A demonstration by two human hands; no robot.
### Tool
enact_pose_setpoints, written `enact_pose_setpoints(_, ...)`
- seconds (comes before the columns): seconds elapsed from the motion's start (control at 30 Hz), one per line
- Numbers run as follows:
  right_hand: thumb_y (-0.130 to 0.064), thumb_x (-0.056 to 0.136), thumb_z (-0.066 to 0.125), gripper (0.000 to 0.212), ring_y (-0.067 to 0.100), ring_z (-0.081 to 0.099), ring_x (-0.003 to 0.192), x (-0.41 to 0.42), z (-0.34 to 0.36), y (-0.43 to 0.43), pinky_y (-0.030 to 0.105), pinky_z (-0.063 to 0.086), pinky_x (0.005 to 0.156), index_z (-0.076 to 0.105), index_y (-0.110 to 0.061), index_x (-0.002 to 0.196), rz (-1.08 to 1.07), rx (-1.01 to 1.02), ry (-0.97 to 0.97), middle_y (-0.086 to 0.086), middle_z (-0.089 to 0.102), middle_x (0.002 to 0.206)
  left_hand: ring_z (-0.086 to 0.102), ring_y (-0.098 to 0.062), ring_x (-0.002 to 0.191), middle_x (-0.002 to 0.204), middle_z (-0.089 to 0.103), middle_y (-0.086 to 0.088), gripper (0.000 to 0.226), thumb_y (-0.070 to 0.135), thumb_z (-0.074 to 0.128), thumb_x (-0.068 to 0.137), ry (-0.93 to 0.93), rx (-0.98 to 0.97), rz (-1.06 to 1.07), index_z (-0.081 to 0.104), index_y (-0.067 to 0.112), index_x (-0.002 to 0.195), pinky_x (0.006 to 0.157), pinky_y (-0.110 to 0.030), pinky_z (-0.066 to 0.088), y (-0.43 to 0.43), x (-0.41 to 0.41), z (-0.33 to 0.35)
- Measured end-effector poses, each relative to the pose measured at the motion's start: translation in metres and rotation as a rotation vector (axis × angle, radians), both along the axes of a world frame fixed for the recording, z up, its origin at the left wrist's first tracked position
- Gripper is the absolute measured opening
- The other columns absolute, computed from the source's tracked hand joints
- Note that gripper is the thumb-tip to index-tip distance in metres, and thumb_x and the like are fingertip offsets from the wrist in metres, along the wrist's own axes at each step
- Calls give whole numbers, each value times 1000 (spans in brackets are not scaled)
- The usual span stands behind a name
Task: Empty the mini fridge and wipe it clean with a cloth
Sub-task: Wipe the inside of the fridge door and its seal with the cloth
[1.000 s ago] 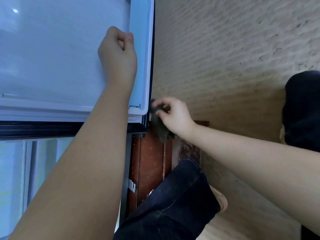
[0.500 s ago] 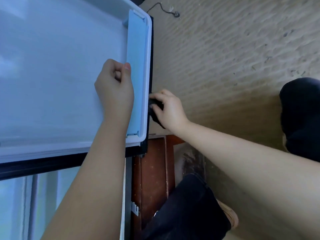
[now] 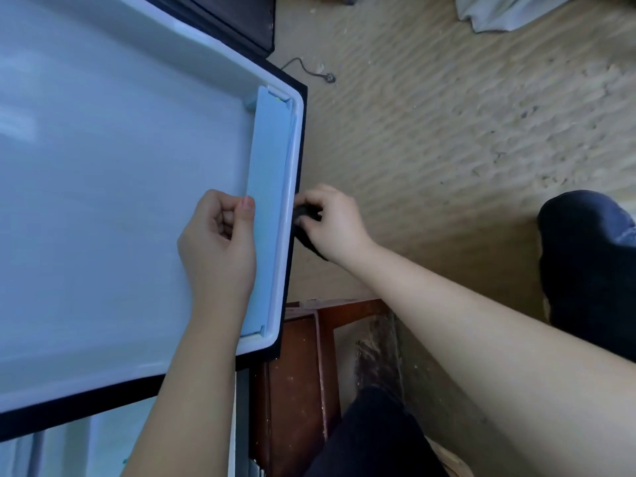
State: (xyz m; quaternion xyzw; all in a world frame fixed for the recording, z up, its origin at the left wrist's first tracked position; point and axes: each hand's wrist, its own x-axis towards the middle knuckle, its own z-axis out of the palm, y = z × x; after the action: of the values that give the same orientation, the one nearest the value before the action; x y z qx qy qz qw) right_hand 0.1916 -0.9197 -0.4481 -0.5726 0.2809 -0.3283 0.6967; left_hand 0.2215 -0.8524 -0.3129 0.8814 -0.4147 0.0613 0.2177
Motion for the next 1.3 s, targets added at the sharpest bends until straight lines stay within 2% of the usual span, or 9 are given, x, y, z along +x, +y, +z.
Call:
enact_pose_setpoints(0.1, 0, 86, 61, 29, 14, 54, 99, -1, 1, -6, 14, 35, 80, 71, -15, 109, 50, -59, 43, -3, 57, 101, 42, -1, 54, 61, 47, 7, 29, 16, 58, 95, 12, 0, 4, 49, 27, 71, 54, -14, 32, 1, 0, 0)
enact_pose_setpoints(0.2, -2, 85, 57, 35, 21, 57, 102, 5, 9, -43, 22, 39, 82, 69, -15, 114, -156, -100, 101, 6, 61, 107, 43, -1, 56, 62, 49, 7, 29, 15, 59, 95, 45, -23, -6, 51, 26, 70, 55, -13, 33, 6, -5, 0)
enact_pose_setpoints(0.33, 2, 80, 56, 40, 8, 51, 95, 0, 10, -89, 9, 37, 79, 71, -17, 112, -343, -43, 10, -4, 54, 99, 44, 0, 57, 59, 49, 15, 30, 13, 61, 94, 76, -42, -44, 51, 25, 69, 57, -9, 34, 14, -16, -1)
enact_pose_setpoints(0.43, 0, 81, 54, 33, 8, 50, 89, -1, 9, -89, 13, 44, 80, 70, -14, 106, -352, 35, -2, -8, 49, 95, 45, 1, 58, 59, 50, 19, 29, 14, 60, 94, 86, -64, -55, 51, 27, 69, 58, -8, 34, 15, -20, -2)
enact_pose_setpoints(0.6, 0, 80, 56, 21, 20, 58, 88, 8, 7, -37, 19, 35, 67, 69, -8, 95, -89, -90, 87, 6, 62, 99, 40, 0, 54, 54, 46, 18, 26, 21, 58, 93, 115, -68, -18, 49, 28, 69, 55, -14, 31, 6, -5, -2)
enact_pose_setpoints(0.77, 2, 81, 58, 26, 25, 58, 96, -4, 3, 67, 38, 51, 82, 68, -3, 104, 283, -156, 70, 9, 61, 104, 36, -1, 51, 56, 40, 11, 29, 17, 57, 94, 107, -80, 74, 47, 25, 68, 54, -18, 29, -6, 19, -3)
enact_pose_setpoints(0.9, 1, 80, 61, 30, 24, 58, 101, -11, 0, 81, 39, 50, 86, 70, -6, 108, 459, -240, 23, 7, 64, 110, 36, -1, 50, 56, 40, 10, 30, 18, 56, 94, 102, -75, 121, 45, 25, 67, 54, -19, 30, -11, 29, -4)
enact_pose_setpoints(1.13, 2, 81, 60, 26, 23, 58, 95, 4, -4, 40, 39, 52, 82, 69, -8, 103, 214, -151, 32, 6, 61, 100, 35, -2, 50, 56, 39, 11, 28, 20, 56, 95, 106, -55, 91, 46, 24, 69, 53, -17, 29, -6, 19, -4)
enact_pose_setpoints(1.3, 0, 78, 62, 28, 25, 60, 101, -10, -4, 82, 41, 52, 85, 71, -8, 105, 385, -216, 33, 7, 64, 109, 35, -2, 50, 57, 39, 11, 28, 18, 55, 95, 102, -52, 93, 45, 22, 69, 52, -16, 28, -8, 18, -3)
